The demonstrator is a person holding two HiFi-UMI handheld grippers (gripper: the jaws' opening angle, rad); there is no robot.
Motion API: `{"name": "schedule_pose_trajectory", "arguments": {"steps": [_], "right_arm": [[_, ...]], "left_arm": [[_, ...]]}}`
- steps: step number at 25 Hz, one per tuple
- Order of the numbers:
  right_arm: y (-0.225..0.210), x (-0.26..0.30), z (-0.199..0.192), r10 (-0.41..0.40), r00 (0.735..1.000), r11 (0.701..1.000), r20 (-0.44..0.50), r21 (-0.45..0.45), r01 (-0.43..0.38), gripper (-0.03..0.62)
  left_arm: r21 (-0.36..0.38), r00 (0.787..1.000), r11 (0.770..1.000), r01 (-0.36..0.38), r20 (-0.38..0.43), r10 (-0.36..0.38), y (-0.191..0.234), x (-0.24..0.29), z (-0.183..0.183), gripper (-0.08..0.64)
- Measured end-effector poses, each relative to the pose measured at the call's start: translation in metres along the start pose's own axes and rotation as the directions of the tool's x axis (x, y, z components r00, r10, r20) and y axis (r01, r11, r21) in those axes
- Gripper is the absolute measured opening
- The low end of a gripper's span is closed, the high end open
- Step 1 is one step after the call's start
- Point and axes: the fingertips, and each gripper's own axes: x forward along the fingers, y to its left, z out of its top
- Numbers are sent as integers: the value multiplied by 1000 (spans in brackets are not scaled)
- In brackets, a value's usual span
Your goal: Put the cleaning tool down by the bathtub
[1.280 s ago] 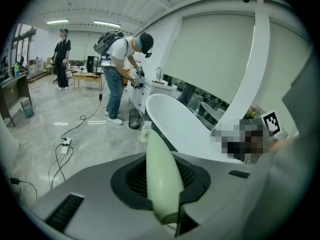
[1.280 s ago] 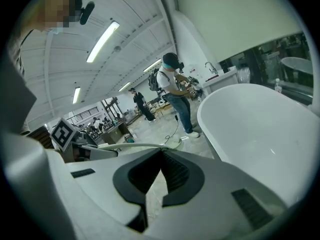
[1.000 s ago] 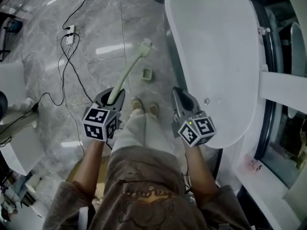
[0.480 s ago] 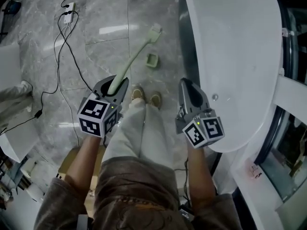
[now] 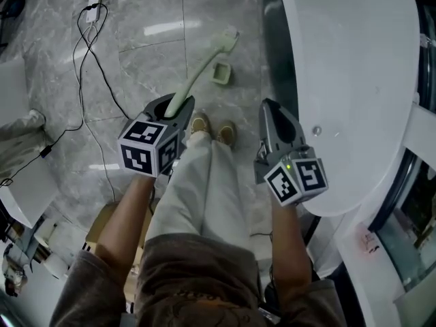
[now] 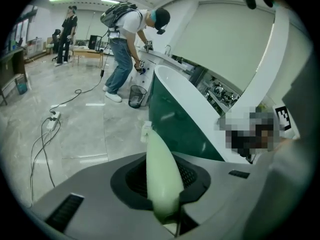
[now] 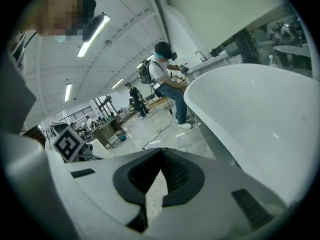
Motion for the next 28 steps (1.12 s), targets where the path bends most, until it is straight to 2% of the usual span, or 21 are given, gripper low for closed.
{"name": "schedule_pose_trajectory", "arguments": {"steps": [5,10,15,18,24,28], "right_arm": [[-4,2,-9,0,1000,1000,-29,10,0,0],[-11,0,-16,-11,999,1000,-40,23,12,0],[-14,-2,-25,-16,999,999,-48,35,18,0],[-16,-4,-33,-17,998,999,-57,46,19,0],[-22,-7,-49,-32,997,996,-76,82,38,0],[-24,-8,-57,-34,995,994,-89,98,43,0]], "left_arm": [[-6,997,1000,-2,-74,2,7,38,-11,77],[-17,989,999,-36,-145,33,19,79,-29,77],[-40,968,997,-61,-245,49,36,121,-64,75],[-74,959,994,-83,-279,59,43,142,-80,75],[-130,922,982,-137,-380,79,53,176,-107,75],[-142,885,973,-182,-455,99,59,192,-124,75]]}}
